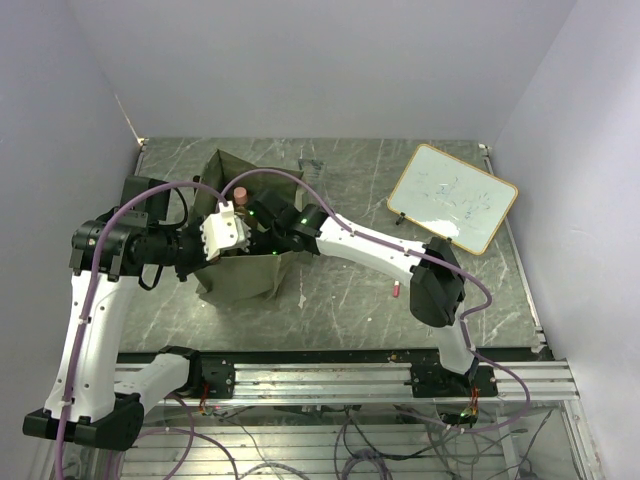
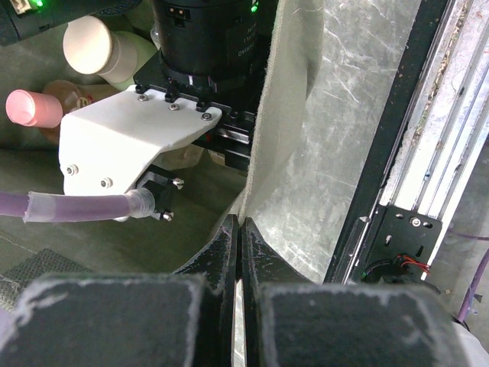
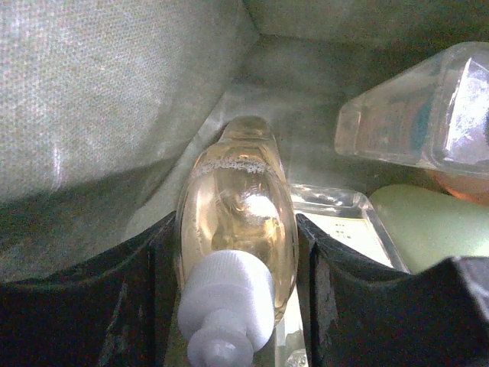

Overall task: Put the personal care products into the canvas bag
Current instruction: Place the care product in the canvas bag.

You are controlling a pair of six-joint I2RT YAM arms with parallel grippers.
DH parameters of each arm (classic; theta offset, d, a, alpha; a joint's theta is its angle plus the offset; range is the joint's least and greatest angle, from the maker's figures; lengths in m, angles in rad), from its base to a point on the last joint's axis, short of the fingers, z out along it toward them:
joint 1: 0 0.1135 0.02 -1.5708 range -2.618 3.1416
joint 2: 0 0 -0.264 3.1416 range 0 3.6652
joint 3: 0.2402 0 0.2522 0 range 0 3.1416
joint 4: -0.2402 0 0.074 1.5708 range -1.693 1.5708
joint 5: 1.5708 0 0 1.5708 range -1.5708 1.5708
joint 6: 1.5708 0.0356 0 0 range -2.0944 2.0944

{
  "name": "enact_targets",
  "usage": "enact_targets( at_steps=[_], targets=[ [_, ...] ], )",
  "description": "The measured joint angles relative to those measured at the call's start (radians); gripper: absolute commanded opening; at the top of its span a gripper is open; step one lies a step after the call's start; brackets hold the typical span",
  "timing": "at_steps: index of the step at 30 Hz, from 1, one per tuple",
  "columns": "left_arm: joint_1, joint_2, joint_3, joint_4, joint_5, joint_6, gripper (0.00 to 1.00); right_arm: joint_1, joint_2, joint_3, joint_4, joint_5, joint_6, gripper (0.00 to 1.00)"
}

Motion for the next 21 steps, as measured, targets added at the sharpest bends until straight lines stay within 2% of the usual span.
enact_targets(
  at_steps=[4,7,21],
  targets=[
    [0.000,0.000,-0.003,0.002,0.000,0.003,0.07,-0.002,0.000,0.005,0.000,-0.013,-0.011,0.72],
    [0.000,-0.002,-0.005,0.001,-0.008,0.006,0.07,-0.013,0.000,0.028,0.001,-0.036,-0.018,0.76],
    [0.000,-0.016,-0.023,0.002,-0.016,0.010,0.07,-0.056,-0.016,0.058,0.009,-0.148,0.011,0.80]
  ],
)
